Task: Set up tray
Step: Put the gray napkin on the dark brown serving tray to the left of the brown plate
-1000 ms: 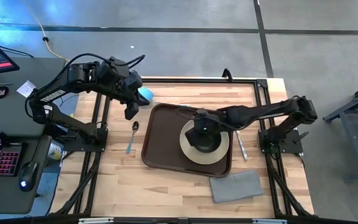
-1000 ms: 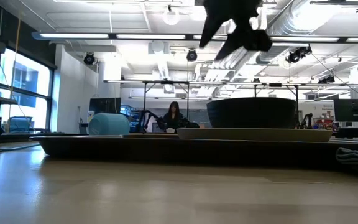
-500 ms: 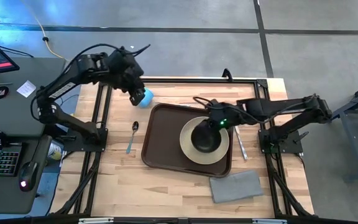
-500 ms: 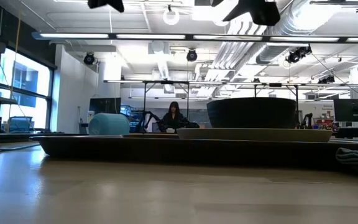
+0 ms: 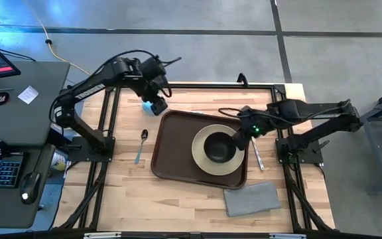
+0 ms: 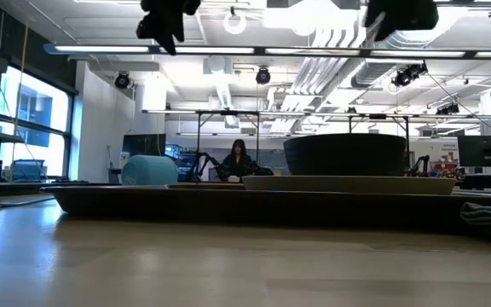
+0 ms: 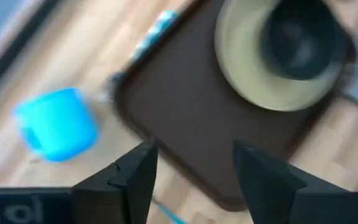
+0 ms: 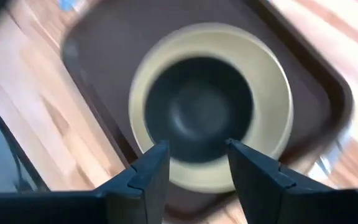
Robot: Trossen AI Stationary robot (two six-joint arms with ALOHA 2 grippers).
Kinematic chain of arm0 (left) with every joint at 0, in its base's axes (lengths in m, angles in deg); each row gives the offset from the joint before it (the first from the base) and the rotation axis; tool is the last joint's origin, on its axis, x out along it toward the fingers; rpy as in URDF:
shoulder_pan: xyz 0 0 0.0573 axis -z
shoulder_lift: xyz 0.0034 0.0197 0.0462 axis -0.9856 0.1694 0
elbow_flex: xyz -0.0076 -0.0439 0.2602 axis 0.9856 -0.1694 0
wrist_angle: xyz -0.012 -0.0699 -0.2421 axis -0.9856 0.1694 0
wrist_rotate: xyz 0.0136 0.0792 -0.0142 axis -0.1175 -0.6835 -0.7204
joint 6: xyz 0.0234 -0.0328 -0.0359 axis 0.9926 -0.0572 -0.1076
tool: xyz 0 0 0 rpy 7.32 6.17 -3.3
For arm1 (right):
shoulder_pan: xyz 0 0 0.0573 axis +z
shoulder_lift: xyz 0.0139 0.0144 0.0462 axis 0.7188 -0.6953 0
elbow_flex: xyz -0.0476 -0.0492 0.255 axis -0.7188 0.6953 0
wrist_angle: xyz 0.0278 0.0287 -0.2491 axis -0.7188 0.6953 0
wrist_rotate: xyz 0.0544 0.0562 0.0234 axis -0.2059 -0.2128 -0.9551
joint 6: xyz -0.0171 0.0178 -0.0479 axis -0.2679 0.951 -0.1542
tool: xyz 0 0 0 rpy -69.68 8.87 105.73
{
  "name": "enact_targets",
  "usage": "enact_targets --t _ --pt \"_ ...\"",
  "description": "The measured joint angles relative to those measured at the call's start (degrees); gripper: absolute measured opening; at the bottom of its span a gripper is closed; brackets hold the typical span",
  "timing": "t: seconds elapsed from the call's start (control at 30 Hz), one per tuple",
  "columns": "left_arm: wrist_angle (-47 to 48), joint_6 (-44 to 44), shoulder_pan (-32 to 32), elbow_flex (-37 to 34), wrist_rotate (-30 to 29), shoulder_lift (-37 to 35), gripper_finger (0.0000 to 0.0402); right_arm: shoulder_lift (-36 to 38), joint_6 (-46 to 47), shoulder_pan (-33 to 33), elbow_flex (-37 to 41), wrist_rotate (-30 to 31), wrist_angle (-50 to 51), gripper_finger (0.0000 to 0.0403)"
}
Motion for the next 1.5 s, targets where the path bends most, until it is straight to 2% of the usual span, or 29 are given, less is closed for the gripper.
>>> enact_targets --t 0.1,0.33,0.63,0.83,0.97,1.07,1.17,1.3,1.5 --pt "-2.6 -1.1 3.0 0.0 2.6 1.0 0.0239 0.9 0.0 0.2 0.0 -2.8 4.0 0.0147" --pt "-3.9 -3.4 9.1 0.0 0.4 0.9 0.0208 1.6 3.8 7.0 0.0 -9.8 4.8 0.014" --pt "-3.9 -4.6 15.8 0.0 -0.7 0.7 0.018 1.2 16.8 22.5 0.0 -9.4 4.3 0.0145" --pt "-4.1 -4.0 20.5 0.0 -2.3 0.7 0.017 -1.8 25.9 31.9 0.1 -10.1 2.0 0.0146" --pt "-5.5 -4.0 23.5 0.0 -4.3 0.7 0.0168 -6.7 21.0 36.9 0.1 -9.3 -5.2 0.0145" --pt "-6.7 -6.6 25.2 0.0 -4.4 0.7 0.0168 -11.3 14.5 40.0 0.1 -10.6 -5.7 0.0146" --pt "-7.4 -11.2 27.2 0.0 -5.7 0.7 0.0168 -15.9 8.5 42.9 0.1 -10.4 -4.0 0.0155" --pt "-7.5 -18.9 30.2 0.0 -10.3 0.7 0.0168 -21.5 1.2 46.6 0.1 -8.0 -1.6 0.0176" --pt "-12.2 -31.7 35.0 0.0 -13.7 1.6 0.0168 -27.9 -1.4 51.7 0.1 -4.7 -3.7 0.021"
